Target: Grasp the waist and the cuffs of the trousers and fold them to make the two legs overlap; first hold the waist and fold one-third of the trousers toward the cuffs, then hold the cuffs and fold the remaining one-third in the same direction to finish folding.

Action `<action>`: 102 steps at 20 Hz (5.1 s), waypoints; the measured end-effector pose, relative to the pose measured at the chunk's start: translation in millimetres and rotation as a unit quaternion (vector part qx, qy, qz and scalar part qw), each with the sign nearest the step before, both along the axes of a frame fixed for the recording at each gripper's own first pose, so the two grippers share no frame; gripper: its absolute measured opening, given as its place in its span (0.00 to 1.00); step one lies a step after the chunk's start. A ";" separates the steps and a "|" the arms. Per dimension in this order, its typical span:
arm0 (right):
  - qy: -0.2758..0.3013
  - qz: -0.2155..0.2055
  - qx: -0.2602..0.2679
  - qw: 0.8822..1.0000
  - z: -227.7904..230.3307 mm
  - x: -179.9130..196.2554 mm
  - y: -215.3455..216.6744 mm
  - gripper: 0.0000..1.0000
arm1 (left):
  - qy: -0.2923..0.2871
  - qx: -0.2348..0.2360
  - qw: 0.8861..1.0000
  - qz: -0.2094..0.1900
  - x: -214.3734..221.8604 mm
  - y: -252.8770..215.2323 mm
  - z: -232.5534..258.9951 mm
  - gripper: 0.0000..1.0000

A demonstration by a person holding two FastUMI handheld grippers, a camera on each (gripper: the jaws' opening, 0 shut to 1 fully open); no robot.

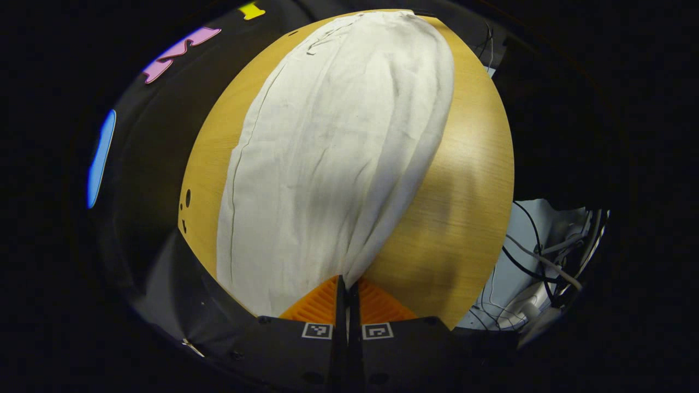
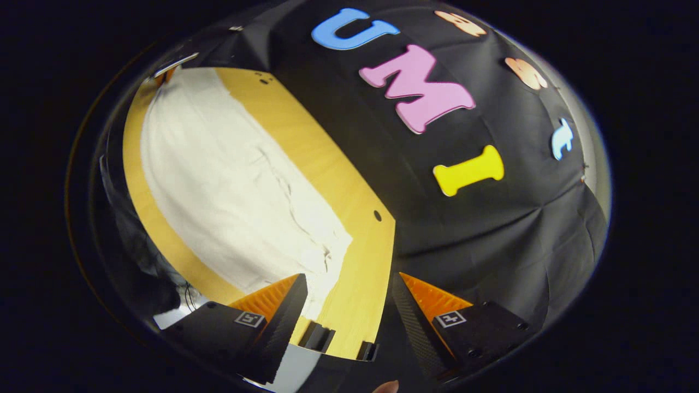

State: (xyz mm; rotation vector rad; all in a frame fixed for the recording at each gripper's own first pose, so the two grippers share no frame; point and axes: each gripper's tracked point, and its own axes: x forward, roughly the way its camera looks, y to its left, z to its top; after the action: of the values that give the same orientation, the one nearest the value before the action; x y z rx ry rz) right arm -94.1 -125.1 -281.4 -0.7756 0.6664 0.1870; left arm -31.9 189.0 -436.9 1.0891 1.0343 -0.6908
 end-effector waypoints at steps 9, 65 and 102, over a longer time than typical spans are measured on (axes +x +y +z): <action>0.099 0.216 -0.075 0.969 -98.3 -17.9 5.7 0.96 | -0.009 0.008 1.000 -0.004 0.8 0.4 -1.2 0.05; 0.244 0.048 0.082 0.965 -173.3 205.6 2.8 0.05 | -0.006 -0.085 0.933 0.349 177.3 34.3 4.5 0.05; 0.187 -0.251 0.219 0.924 -139.9 93.2 -52.6 0.88 | -0.042 0.021 0.960 0.276 13.7 137.4 22.8 0.97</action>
State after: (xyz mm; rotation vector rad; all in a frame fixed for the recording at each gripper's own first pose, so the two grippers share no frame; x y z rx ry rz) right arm -0.9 -177.7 -421.3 -0.1180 1.1185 0.0076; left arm -18.2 326.4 -414.2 0.7998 1.2116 -0.1705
